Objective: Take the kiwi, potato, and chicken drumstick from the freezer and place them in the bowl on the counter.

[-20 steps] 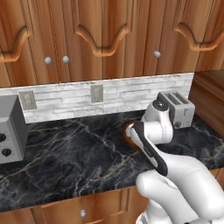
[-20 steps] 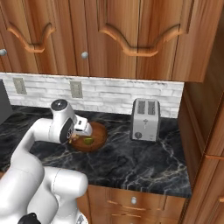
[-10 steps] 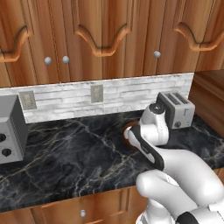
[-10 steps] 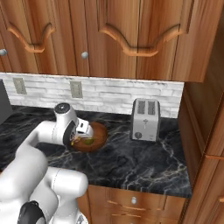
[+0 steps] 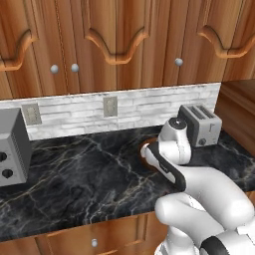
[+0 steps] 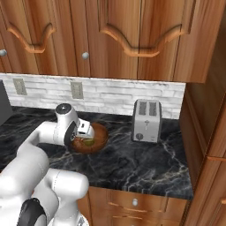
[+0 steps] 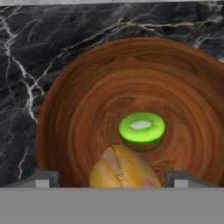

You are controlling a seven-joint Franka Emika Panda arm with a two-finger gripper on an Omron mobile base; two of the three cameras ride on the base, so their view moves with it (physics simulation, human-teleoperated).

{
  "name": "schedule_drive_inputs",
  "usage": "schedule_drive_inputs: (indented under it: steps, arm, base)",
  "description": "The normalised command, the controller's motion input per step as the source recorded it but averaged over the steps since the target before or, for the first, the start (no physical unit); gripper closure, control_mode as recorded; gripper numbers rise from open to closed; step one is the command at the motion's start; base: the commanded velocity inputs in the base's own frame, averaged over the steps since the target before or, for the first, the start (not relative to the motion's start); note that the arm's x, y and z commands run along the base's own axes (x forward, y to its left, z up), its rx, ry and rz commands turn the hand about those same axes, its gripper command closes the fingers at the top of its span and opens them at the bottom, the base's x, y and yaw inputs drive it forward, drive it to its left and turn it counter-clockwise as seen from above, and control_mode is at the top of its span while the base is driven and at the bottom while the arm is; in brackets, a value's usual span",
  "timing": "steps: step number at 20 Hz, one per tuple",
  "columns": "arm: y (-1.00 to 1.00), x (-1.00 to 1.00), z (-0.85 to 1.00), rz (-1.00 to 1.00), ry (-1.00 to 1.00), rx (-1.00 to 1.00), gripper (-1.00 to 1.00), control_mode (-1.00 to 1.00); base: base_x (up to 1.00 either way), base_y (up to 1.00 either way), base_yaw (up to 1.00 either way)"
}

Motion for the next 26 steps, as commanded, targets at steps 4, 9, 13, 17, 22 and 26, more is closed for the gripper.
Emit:
schedule_drive_inputs:
  steps: [4, 9, 13, 17, 22, 26]
  arm:
    - [0.0, 0.07, 0.07, 0.0, -0.05, 0.0, -1.0, -1.0]
    - [0.03, -0.29, 0.45, -0.02, -0.14, -0.01, -1.0, -1.0]
    - [0.0, -0.64, 0.52, -0.01, -0.11, -0.01, -1.0, -1.0]
    - [0.0, -0.89, 0.45, -0.02, -0.07, 0.0, -1.0, -1.0]
    - [0.0, -0.85, 0.54, 0.0, -0.02, 0.0, -1.0, -1.0]
    - [0.0, -0.8, 0.66, 0.0, 0.0, 0.0, -1.0, -1.0]
  base:
    - [0.0, 0.0, 0.0]
    - [0.0, 0.0, 0.0]
    - [0.0, 0.0, 0.0]
    - [0.0, 0.0, 0.0]
    - [0.0, 0.0, 0.0]
    - [0.0, 0.0, 0.0]
